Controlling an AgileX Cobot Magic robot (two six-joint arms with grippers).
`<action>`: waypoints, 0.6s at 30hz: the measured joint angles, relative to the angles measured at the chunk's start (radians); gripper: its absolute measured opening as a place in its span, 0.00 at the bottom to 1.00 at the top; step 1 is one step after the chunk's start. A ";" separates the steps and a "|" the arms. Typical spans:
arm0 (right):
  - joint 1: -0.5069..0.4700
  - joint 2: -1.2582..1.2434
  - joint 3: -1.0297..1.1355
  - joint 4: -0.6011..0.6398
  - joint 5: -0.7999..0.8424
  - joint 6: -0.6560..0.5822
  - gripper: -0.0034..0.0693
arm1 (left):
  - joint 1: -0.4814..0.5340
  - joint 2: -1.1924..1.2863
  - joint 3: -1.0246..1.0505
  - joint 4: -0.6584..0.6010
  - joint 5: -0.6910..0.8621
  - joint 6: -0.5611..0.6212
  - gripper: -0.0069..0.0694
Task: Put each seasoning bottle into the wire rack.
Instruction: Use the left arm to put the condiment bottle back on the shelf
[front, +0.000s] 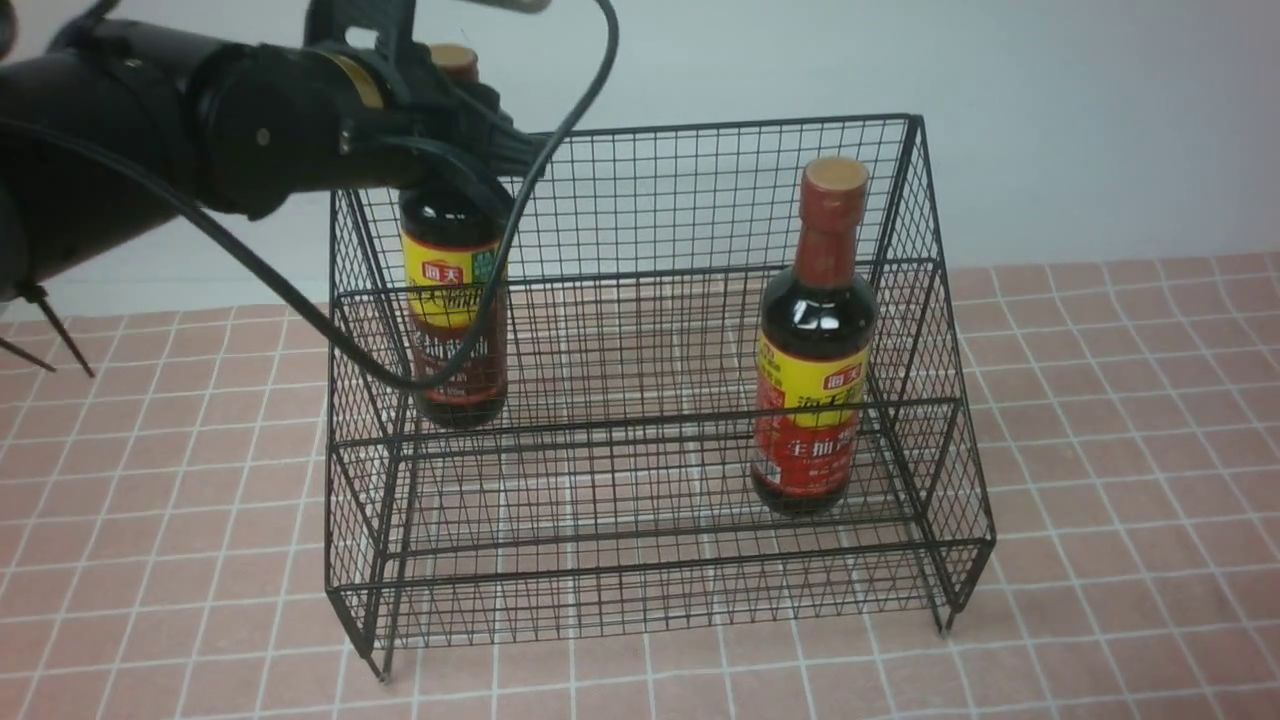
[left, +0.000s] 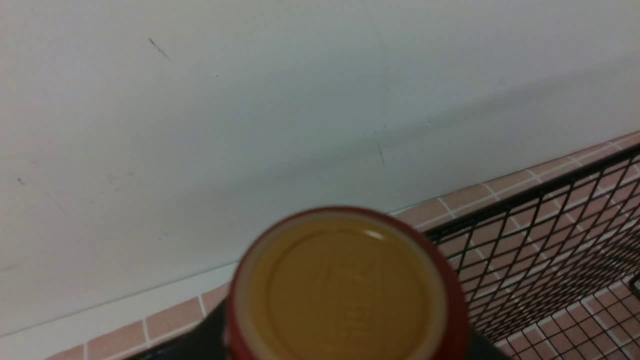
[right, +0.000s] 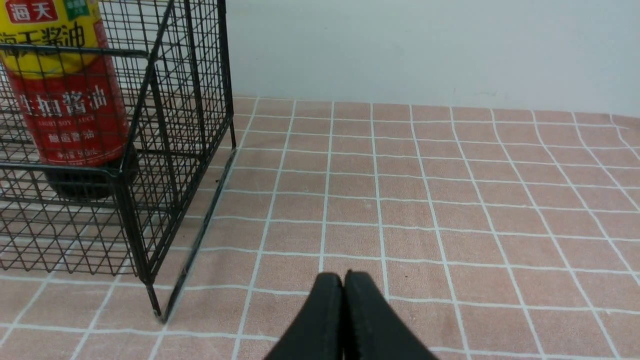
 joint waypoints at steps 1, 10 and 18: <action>0.000 0.000 0.000 0.000 0.000 0.000 0.04 | 0.000 0.005 0.000 0.000 0.002 0.000 0.43; 0.000 0.000 0.000 0.000 0.000 0.000 0.04 | 0.000 0.022 0.000 -0.001 0.006 0.000 0.43; 0.000 0.000 0.000 0.000 0.000 0.000 0.04 | 0.000 0.020 -0.006 -0.003 0.003 -0.001 0.61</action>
